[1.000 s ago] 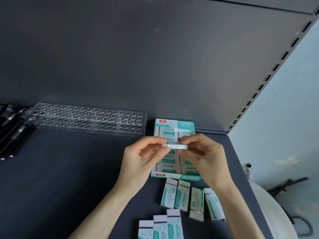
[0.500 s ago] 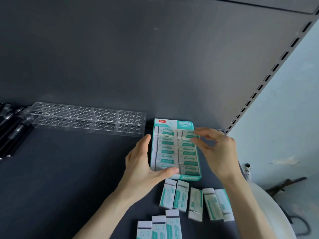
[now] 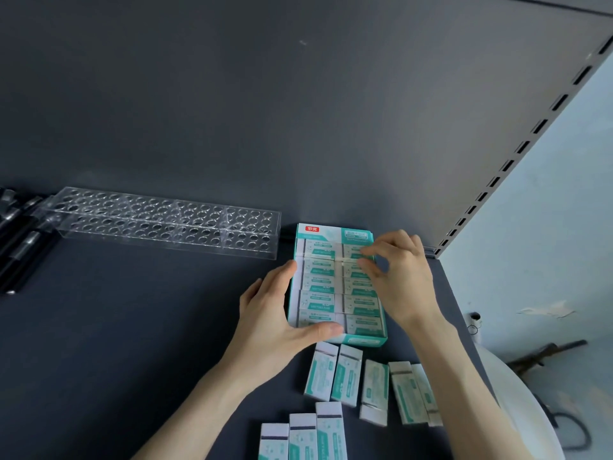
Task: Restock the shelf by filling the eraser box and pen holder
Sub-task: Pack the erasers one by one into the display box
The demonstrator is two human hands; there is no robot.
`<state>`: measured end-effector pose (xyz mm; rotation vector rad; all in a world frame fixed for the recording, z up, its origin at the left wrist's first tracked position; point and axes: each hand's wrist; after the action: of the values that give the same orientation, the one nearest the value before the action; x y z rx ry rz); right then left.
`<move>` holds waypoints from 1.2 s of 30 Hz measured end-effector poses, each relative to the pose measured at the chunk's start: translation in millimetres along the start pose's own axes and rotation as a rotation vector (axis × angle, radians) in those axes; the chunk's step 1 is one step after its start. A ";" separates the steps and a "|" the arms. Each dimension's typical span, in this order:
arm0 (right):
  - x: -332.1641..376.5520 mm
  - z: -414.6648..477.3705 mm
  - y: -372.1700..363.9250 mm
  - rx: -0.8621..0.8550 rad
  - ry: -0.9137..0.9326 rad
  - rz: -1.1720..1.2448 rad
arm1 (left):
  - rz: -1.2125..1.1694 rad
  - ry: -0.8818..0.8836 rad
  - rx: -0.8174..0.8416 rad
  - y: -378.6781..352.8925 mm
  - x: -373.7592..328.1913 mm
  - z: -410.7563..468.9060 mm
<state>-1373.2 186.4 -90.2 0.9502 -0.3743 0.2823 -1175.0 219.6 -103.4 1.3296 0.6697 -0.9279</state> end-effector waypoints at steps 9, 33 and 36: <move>2.6 0.5 0.9 0.054 -0.046 -0.024 | -0.012 0.040 -0.002 2.8 -5.0 -1.3; 19.5 -141.1 55.4 -0.034 0.042 -0.098 | 0.402 -0.216 -0.213 -11.8 -9.9 -81.2; 18.8 -141.1 56.3 -0.004 0.035 -0.096 | 0.347 -0.191 -0.190 -9.1 -12.3 -81.5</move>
<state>-1352.2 336.0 -114.9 0.9552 -0.2959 0.2110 -1180.9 302.0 -109.7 1.1258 0.3554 -0.6803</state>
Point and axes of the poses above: each hand's wrist, its own z-axis towards the middle knuckle, its own y-axis out of the back of the hand, x = y × z, and after that the axes turned 10 degrees about -x, right-handed
